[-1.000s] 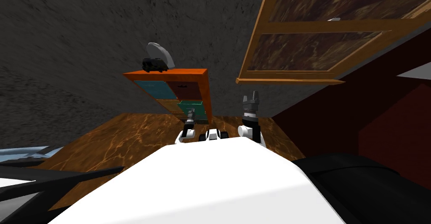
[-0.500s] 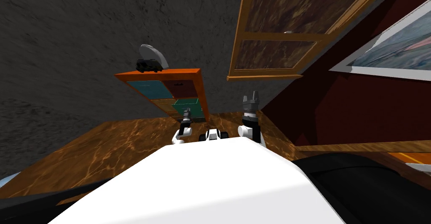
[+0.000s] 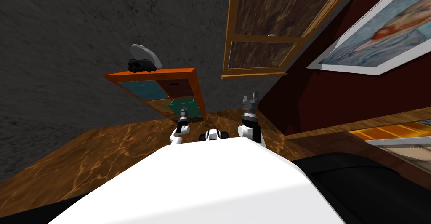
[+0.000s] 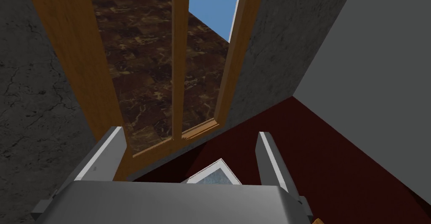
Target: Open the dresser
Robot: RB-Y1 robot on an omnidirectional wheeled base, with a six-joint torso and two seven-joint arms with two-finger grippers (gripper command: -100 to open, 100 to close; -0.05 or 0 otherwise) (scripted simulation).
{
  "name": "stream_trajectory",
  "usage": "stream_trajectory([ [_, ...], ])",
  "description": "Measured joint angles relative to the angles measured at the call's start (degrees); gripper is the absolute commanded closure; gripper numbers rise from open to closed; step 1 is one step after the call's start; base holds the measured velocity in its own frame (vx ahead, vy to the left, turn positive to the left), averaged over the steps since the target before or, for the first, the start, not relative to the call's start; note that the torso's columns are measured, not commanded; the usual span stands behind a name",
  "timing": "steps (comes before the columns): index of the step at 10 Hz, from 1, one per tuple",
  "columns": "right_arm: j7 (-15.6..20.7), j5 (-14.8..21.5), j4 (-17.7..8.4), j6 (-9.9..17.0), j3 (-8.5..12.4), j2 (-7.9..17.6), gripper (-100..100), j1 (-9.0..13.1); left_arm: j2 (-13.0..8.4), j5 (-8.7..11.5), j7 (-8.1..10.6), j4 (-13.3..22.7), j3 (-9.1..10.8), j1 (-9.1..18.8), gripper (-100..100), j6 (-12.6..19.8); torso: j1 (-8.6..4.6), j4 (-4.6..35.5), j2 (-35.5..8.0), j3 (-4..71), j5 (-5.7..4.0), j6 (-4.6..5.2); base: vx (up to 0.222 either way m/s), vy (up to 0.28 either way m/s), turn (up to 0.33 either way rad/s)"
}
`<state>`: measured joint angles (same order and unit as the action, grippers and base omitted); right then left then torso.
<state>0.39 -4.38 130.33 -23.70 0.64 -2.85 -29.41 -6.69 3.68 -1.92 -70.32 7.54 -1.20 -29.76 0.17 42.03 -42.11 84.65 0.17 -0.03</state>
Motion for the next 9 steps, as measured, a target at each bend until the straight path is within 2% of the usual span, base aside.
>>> stream_trajectory([
  [2, 0.00, 0.00, 0.00, 0.00, 0.00, 0.00, 0, 0.00, -0.75, 0.52, 0.16, 1.72, 2.20, 1.16, 100, -0.18, 0.08, 0.02, -0.06, -0.04, 0.01, -0.11, -0.105, -0.015, -0.061],
  [3, 0.00, 0.00, 0.00, 0.00, 0.00, 0.00, 0, -0.01, -0.88, 0.57, 0.18, 2.75, 2.36, 1.51, -100, -0.56, 0.16, 0.00, 0.20, 0.12, -0.02, -0.20, -0.101, 0.008, -0.393],
  [5, 0.00, 0.00, 0.00, 0.00, 0.01, 0.01, 0, 0.00, -2.86, 0.95, -0.30, 6.29, 5.43, 3.31, -100, -1.48, 0.08, 0.23, -0.16, -0.07, -0.09, -0.02, -0.160, 0.035, -0.372],
  [6, 0.00, 0.00, 0.00, 0.00, 0.00, 0.01, 0, 0.02, -3.94, 1.15, -1.11, 8.96, 7.20, 5.36, -100, -1.53, -0.11, 0.28, -0.36, -0.20, -0.14, 0.04, -0.168, 0.021, -0.343],
  [7, 0.00, 0.00, 0.00, 0.00, 0.00, 0.01, 0, 0.01, -4.37, 1.22, -1.65, 9.81, 8.89, 5.61, -100, -1.66, -0.17, 0.28, -0.26, -0.15, -0.17, -0.01, -0.164, 0.036, -0.505],
  [8, 0.00, 0.00, 0.00, 0.00, 0.00, 0.01, 0, 0.02, -5.56, 1.43, -2.21, 11.03, 10.56, 6.40, -100, -1.46, -0.14, 0.26, -0.18, -0.09, -0.17, 0.07, -0.149, 0.031, -0.231],
  [9, 0.00, 0.00, 0.00, 0.00, 0.01, 0.01, 0, 0.00, -6.04, 1.55, -2.89, 11.87, 12.37, 7.72, -100, -0.80, -0.13, 0.23, -0.08, -0.03, -0.17, -0.03, -0.061, 0.016, 0.019],
])
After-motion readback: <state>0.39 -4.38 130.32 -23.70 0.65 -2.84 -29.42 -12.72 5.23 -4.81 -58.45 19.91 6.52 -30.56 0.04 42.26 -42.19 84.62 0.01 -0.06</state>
